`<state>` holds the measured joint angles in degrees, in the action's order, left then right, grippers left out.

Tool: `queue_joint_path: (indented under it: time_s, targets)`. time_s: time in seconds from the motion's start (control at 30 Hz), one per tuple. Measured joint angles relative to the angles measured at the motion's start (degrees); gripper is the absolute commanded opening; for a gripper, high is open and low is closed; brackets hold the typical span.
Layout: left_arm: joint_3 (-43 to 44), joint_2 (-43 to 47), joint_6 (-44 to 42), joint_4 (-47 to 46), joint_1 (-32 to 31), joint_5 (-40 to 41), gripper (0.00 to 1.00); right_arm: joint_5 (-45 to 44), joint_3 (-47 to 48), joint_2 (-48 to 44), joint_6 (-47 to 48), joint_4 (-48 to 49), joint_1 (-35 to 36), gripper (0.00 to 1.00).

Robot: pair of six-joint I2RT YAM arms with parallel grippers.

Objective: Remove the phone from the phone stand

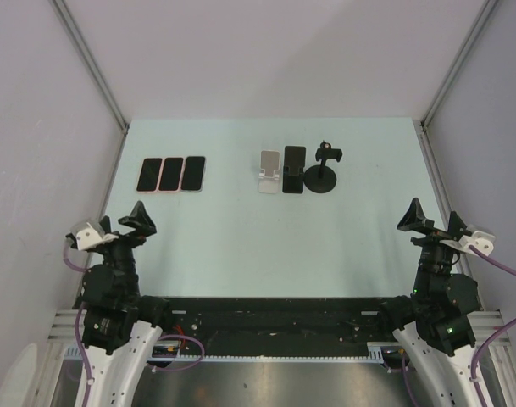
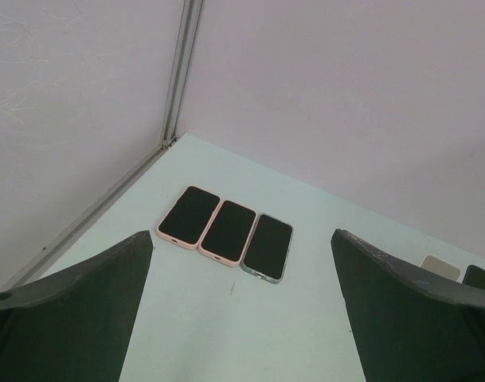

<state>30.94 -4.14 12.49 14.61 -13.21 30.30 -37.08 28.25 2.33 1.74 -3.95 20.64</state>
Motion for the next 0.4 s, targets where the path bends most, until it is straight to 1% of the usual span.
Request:
queue_joint_path:
  time_s: [0.2,0.4]
  targets:
    - [0.0,-2.1,-0.7,-0.2,0.2,-0.4,1.00,0.0,-0.1,0.0,0.0,0.0,0.0,1.00]
    - [0.0,-2.3,-1.2,-0.2,0.4,-1.4,1.00,0.0,-0.2,0.0,-0.2,0.0,0.0,1.00]
